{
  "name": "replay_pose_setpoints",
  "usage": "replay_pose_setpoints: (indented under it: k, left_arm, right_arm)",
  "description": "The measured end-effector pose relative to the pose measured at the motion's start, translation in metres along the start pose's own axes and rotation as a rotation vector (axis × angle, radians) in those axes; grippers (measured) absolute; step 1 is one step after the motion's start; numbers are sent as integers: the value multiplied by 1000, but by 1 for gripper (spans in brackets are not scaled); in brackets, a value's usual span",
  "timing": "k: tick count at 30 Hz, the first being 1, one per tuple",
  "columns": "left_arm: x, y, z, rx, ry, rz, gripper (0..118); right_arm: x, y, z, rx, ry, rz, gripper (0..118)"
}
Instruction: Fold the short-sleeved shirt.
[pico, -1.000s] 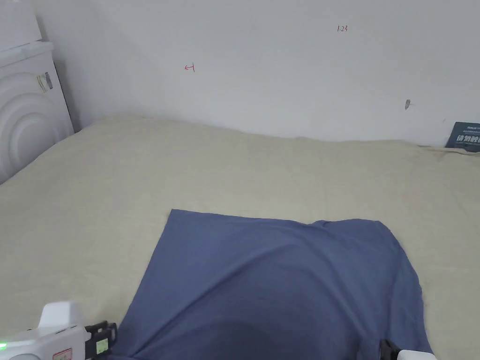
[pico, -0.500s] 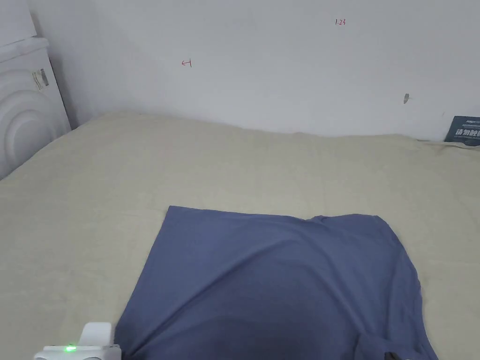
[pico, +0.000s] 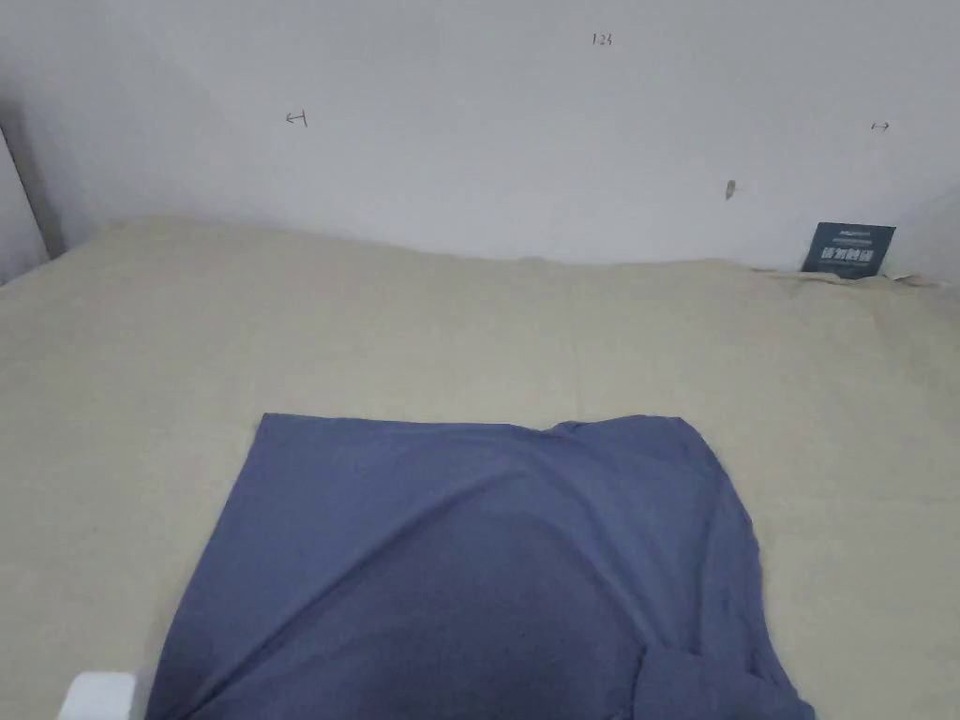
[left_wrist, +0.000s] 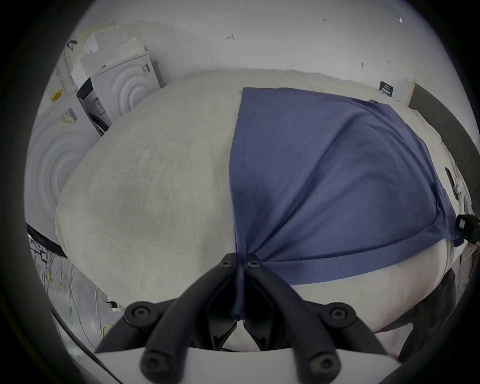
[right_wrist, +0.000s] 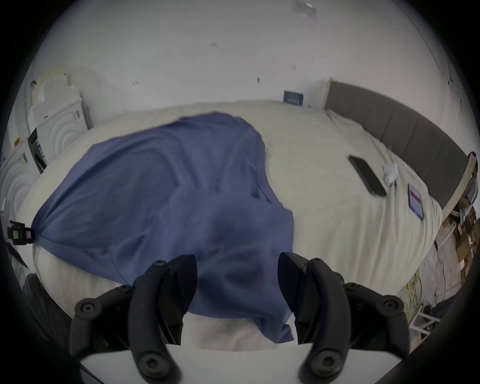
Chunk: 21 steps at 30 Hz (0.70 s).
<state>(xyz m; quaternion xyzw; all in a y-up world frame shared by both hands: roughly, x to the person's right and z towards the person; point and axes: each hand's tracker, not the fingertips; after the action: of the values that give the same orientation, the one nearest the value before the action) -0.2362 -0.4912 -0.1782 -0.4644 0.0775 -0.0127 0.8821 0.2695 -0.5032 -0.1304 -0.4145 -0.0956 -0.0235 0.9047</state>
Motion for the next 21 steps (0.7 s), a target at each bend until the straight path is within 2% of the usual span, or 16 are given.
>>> replay_pose_setpoints:
  k: [3,4,5,6,8,9,11,16,18,21]
  left_arm:
    - [0,-2,2,10,-18,11,0]
    - [1,-3,2,12,-14,7,0]
    - [1,-5,2,16,-11,2,0]
    - [0,-6,1,17,-12,2,0]
    - [0,-6,4,20,-19,14,0]
    - [-1,-7,4,26,-23,17,0]
    - [-3,-6,4,25,-29,16,0]
    - [-12,-4,20,73,-70,25,0]
    - [-16,-4,27,85,-92,37,0]
    - [-14,-10,43,108,-112,46,0]
  right_arm:
    - [8,-6,-21,-99,47,-42,69]
    - [9,-7,-19,-70,45,-30,69]
    - [6,-6,-12,-50,38,-12,61]
    - [3,-3,-9,-65,38,7,49]
    - [2,-3,-4,-71,103,-2,9]
    - [1,-5,-5,-72,139,-4,9]
    - [-3,-8,-3,-80,81,44,7]
    - [2,-5,16,0,49,72,6]
    - [3,-1,26,25,20,121,6]
    - [9,1,38,38,17,122,6]
